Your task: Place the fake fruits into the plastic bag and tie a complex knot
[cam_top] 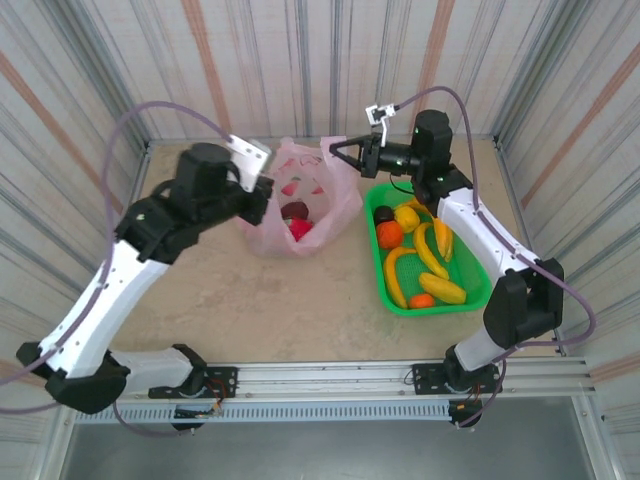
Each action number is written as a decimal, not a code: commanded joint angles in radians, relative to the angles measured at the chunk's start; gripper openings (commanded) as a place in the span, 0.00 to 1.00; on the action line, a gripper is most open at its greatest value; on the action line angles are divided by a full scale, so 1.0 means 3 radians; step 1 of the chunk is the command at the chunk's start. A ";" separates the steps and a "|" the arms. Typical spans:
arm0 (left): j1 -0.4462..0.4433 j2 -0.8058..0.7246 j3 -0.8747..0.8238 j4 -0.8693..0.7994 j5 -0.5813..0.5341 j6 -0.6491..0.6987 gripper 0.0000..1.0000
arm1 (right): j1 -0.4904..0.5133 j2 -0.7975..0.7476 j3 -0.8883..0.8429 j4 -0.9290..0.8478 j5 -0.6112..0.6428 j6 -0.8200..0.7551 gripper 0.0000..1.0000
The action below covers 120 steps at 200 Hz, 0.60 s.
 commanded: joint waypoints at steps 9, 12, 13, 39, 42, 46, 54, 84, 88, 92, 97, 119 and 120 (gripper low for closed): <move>0.0555 -0.0073 0.0451 -0.0096 0.0836 0.0235 0.00 | -0.0040 -0.0005 0.0350 0.0413 -0.0104 0.0590 0.00; 0.0624 -0.0069 0.0488 -0.0101 0.0898 0.0239 0.00 | -0.0044 -0.0011 0.0377 0.0417 -0.0096 0.0602 0.00; 0.0643 -0.0068 0.0502 -0.0102 0.0913 0.0240 0.00 | -0.0044 -0.0014 0.0383 0.0419 -0.0097 0.0604 0.00; 0.1209 0.0001 0.0832 -0.0084 0.1544 0.0195 0.00 | -0.0099 -0.0143 0.0512 0.0469 0.0001 0.0716 0.00; 0.1270 0.0007 0.0856 -0.0070 0.1639 0.0175 0.00 | -0.0110 -0.0163 0.0512 0.0482 0.0014 0.0737 0.00; 0.1357 0.0009 0.0884 -0.0040 0.1756 0.0147 0.00 | -0.0119 -0.0192 0.0508 0.0505 0.0031 0.0764 0.00; 0.1522 0.0012 0.0900 0.0031 0.1993 0.0079 0.00 | -0.0145 -0.0248 0.0484 0.0540 0.0055 0.0820 0.00; 0.2046 -0.0067 0.0651 0.0492 0.2819 -0.0329 0.00 | -0.0198 -0.0534 0.0245 0.0506 0.0176 0.0848 0.00; 0.2070 -0.0084 0.0586 0.0570 0.2913 -0.0395 0.00 | -0.0203 -0.0575 0.0202 0.0475 0.0184 0.0834 0.00; 0.2078 -0.0101 0.0520 0.0646 0.2997 -0.0444 0.00 | -0.0205 -0.0623 0.0152 0.0444 0.0193 0.0808 0.00; 0.2078 -0.0122 0.0423 0.0742 0.3098 -0.0508 0.00 | -0.0203 -0.0683 0.0088 0.0375 0.0211 0.0764 0.00; 0.2066 -0.0211 -0.0074 0.1228 0.3476 -0.0852 0.00 | -0.0203 -0.0990 -0.0324 0.0112 0.0382 0.0594 0.00; 0.2062 -0.0214 -0.0091 0.1253 0.3483 -0.0871 0.00 | -0.0203 -0.1010 -0.0346 0.0105 0.0390 0.0588 0.00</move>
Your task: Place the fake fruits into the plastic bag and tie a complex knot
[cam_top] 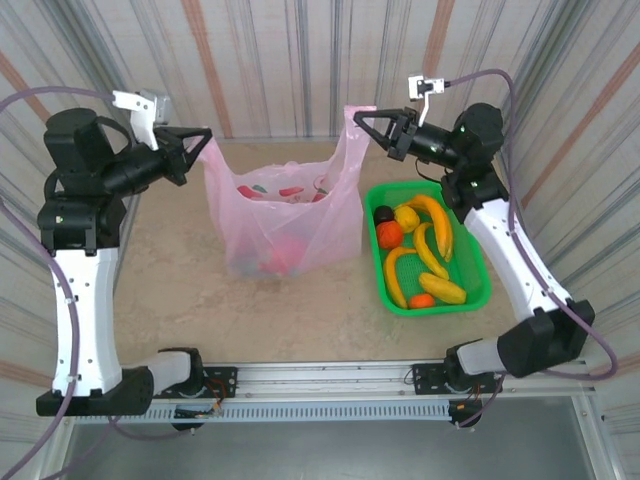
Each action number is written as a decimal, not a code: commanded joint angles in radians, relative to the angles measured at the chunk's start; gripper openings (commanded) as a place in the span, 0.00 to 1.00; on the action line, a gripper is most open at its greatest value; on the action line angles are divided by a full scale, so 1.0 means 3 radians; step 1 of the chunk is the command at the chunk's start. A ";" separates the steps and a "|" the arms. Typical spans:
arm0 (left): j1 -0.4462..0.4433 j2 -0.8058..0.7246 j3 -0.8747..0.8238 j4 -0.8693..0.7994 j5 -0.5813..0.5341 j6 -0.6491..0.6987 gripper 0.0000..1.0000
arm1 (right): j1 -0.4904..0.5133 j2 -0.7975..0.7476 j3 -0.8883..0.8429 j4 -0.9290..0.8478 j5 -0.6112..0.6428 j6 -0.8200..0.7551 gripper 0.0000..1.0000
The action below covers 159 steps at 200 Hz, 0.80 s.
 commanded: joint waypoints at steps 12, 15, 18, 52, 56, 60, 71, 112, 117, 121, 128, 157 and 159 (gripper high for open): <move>-0.0073 -0.0158 -0.0648 0.0882 0.0822 -0.0581 0.00 | -0.0023 -0.0501 -0.0576 -0.0312 0.0316 -0.0229 0.00; -0.0105 -0.0161 -0.0704 0.0893 0.0813 -0.0576 0.00 | -0.0024 -0.0539 -0.0612 -0.0344 0.0349 -0.0253 0.00; -0.0147 -0.0164 -0.0747 0.0894 0.0797 -0.0560 0.00 | -0.0026 -0.0586 -0.0666 -0.0381 0.0382 -0.0276 0.00; -0.0653 -0.0067 -0.1010 0.0805 0.0567 -0.0352 0.00 | -0.0150 -0.0916 -0.0980 -0.0720 0.0535 -0.0441 0.00; -0.0695 -0.0056 -0.1022 0.0809 0.0531 -0.0350 0.00 | -0.0174 -0.0941 -0.1000 -0.0760 0.0543 -0.0451 0.00; -0.0736 -0.0045 -0.1023 0.0813 0.0492 -0.0341 0.00 | -0.0200 -0.0968 -0.1013 -0.0803 0.0557 -0.0462 0.00; -0.0832 -0.0011 -0.0996 0.0807 0.0405 -0.0308 0.00 | -0.0266 -0.1018 -0.1024 -0.0935 0.0588 -0.0509 0.00; -0.0946 0.0115 -0.0848 0.0802 0.0343 -0.0320 0.00 | -0.0576 -0.1141 -0.0952 -0.1226 0.0519 -0.0597 0.00; -0.0953 0.0127 -0.0832 0.0802 0.0337 -0.0327 0.00 | -0.0630 -0.1157 -0.0927 -0.1243 0.0499 -0.0602 0.00; -0.0955 0.0130 -0.0815 0.0802 0.0332 -0.0331 0.00 | -0.0668 -0.1159 -0.0902 -0.1262 0.0477 -0.0604 0.00; -0.0954 0.0136 -0.0798 0.0802 0.0322 -0.0334 0.00 | -0.0740 -0.1162 -0.0851 -0.1313 0.0439 -0.0611 0.00; -0.0954 0.0139 -0.0724 0.0802 0.0296 -0.0345 0.00 | -0.0973 -0.1163 -0.0718 -0.1508 0.0309 -0.0606 0.00; -0.0954 0.0143 -0.0721 0.0802 0.0296 -0.0345 0.00 | -0.0986 -0.1162 -0.0717 -0.1515 0.0309 -0.0607 0.00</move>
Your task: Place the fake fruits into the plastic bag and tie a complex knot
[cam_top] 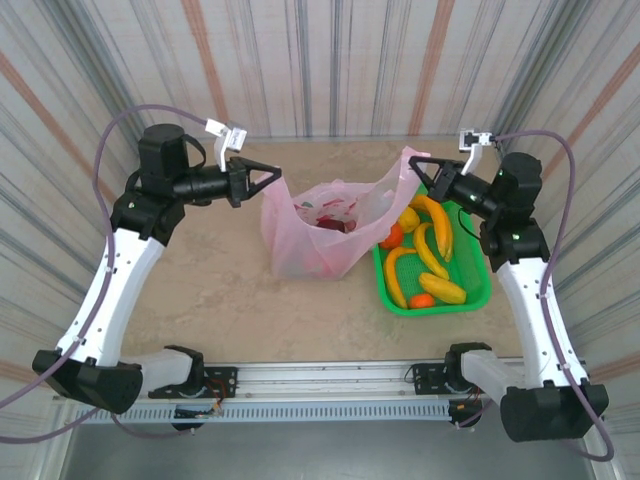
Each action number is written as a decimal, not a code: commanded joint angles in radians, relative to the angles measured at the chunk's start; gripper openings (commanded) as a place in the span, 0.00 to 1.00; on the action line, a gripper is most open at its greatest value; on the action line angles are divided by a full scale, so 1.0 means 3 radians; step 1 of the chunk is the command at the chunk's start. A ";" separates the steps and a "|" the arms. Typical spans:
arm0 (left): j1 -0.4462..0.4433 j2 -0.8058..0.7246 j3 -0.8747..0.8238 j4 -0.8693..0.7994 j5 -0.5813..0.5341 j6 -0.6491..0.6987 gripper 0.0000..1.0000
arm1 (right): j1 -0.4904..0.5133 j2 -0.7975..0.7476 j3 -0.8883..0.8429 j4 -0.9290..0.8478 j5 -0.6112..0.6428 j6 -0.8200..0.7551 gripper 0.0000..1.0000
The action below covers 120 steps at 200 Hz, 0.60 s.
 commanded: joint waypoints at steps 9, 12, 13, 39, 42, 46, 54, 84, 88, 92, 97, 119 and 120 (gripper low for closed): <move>-0.0016 -0.0011 0.0182 0.0120 -0.0002 0.0020 0.00 | -0.0165 -0.0083 0.0204 -0.0154 -0.0168 -0.0074 0.00; -0.0015 -0.0003 0.0184 0.0122 0.0000 0.0019 0.00 | -0.0165 -0.0084 0.0203 -0.0154 -0.0176 -0.0065 0.00; -0.0016 -0.0002 0.0187 0.0120 0.0000 0.0019 0.00 | -0.0166 -0.0081 0.0203 -0.0154 -0.0176 -0.0062 0.00; -0.0013 0.0012 0.0186 0.0027 -0.0065 0.0103 0.00 | -0.0163 -0.0057 0.0098 -0.0015 -0.0355 0.0092 0.00; -0.0011 0.0012 0.0185 0.0008 -0.0085 0.0115 0.00 | -0.0162 -0.0044 0.0081 0.0013 -0.0376 0.0112 0.00; -0.0002 0.0013 0.0189 -0.0011 -0.0104 0.0128 0.00 | -0.0162 -0.0034 0.0057 0.0049 -0.0400 0.0137 0.00; 0.0010 0.0011 0.0185 -0.0032 -0.0117 0.0131 0.00 | -0.0162 -0.0016 0.0028 0.0087 -0.0443 0.0166 0.00; 0.0048 0.0019 0.0172 -0.0123 -0.0165 0.0162 0.00 | -0.0160 -0.0029 0.0035 -0.0034 -0.0550 0.0012 0.14; 0.0048 0.0021 0.0174 -0.0151 -0.0179 0.0176 0.00 | -0.0167 -0.0037 0.0041 -0.0070 -0.0559 -0.0018 0.17; 0.0050 0.0023 0.0172 -0.0177 -0.0201 0.0185 0.00 | -0.0165 -0.0046 0.0055 -0.0109 -0.0566 -0.0048 0.20; 0.0055 0.0024 0.0165 -0.0210 -0.0228 0.0198 0.00 | -0.0166 -0.0060 0.0072 -0.0172 -0.0572 -0.0095 0.25; 0.0110 0.0006 0.0097 -0.0233 -0.0293 0.0186 0.00 | -0.0183 -0.0079 0.0212 -0.0583 -0.0584 -0.0371 0.43; 0.0113 0.0008 0.0098 -0.0231 -0.0292 0.0182 0.00 | -0.0180 -0.0127 0.0218 -0.0601 -0.0577 -0.0391 0.43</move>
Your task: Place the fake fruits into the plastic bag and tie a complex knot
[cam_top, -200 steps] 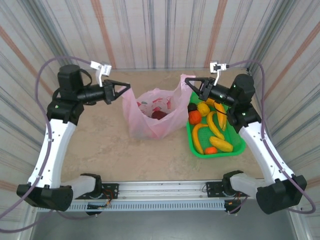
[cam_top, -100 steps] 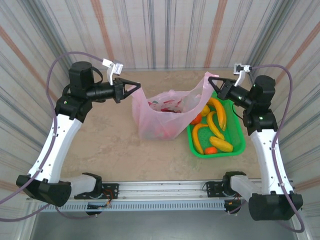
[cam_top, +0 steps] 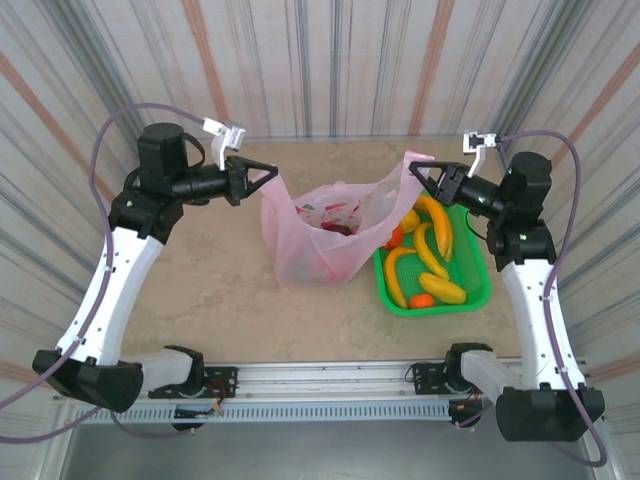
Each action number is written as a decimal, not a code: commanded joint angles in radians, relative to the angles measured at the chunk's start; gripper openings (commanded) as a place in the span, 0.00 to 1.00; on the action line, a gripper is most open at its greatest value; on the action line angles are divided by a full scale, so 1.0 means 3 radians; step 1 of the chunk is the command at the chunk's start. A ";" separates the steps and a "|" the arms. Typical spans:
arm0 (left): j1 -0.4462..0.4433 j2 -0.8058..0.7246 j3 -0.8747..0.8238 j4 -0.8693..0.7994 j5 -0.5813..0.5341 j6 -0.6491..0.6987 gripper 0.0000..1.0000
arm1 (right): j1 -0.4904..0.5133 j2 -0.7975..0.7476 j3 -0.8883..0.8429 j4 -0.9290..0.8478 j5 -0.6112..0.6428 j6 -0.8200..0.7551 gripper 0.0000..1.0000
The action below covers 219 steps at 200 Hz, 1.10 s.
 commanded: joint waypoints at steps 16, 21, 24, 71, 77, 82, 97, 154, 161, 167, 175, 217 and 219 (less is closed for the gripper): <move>0.0107 -0.0022 0.0010 0.0009 -0.0047 0.0022 0.00 | -0.0058 -0.0240 0.0300 -0.0780 0.0002 -0.0573 0.55; 0.0106 -0.0021 0.0010 0.0028 -0.0023 0.0004 0.00 | -0.0062 -0.0262 0.0346 -0.0901 0.0038 -0.0648 0.58; 0.0106 -0.0021 0.0014 0.0033 -0.0008 -0.0003 0.00 | -0.0071 -0.0281 0.0383 -0.0969 0.0062 -0.0694 0.60; 0.0107 -0.0024 0.0038 0.0120 0.0199 -0.0008 0.00 | -0.0080 -0.0444 0.0901 -0.1773 0.0055 -0.1140 0.75; 0.0106 -0.0028 0.0041 0.0126 0.0210 0.0004 0.00 | -0.0046 -0.0464 0.0913 -0.1759 -0.0053 -0.1116 0.74; 0.0106 -0.0030 0.0042 0.0130 0.0220 0.0012 0.00 | -0.0002 -0.0479 0.0915 -0.1720 -0.0128 -0.1083 0.73; 0.0106 -0.0019 0.0037 0.0150 0.0252 0.0021 0.00 | 0.0246 -0.0538 0.0849 -0.1520 -0.0298 -0.0945 0.70; 0.0106 0.0027 0.0030 0.0213 0.0438 0.0054 0.00 | 0.2170 -0.0201 0.0593 -0.0924 0.0317 -0.1007 0.65; 0.0106 0.0032 0.0033 0.0210 0.0477 0.0079 0.00 | 0.2341 -0.0025 0.0640 -0.0951 0.0430 -0.1120 0.65; 0.0111 0.0033 0.0035 0.0207 0.0512 0.0102 0.00 | 0.2436 0.0120 0.0694 -0.0960 0.0495 -0.1194 0.65; 0.0112 0.0033 0.0032 0.0212 0.0564 0.0138 0.00 | 0.2514 0.0306 0.0754 -0.0917 0.0504 -0.1257 0.65; 0.0147 0.0025 -0.0015 0.0208 0.0879 0.0297 0.00 | 0.2469 0.0973 0.1133 -0.0883 0.0373 -0.1733 0.65; 0.0147 0.0025 -0.0015 0.0208 0.0894 0.0304 0.00 | 0.2456 0.0988 0.1141 -0.0880 0.0366 -0.1754 0.65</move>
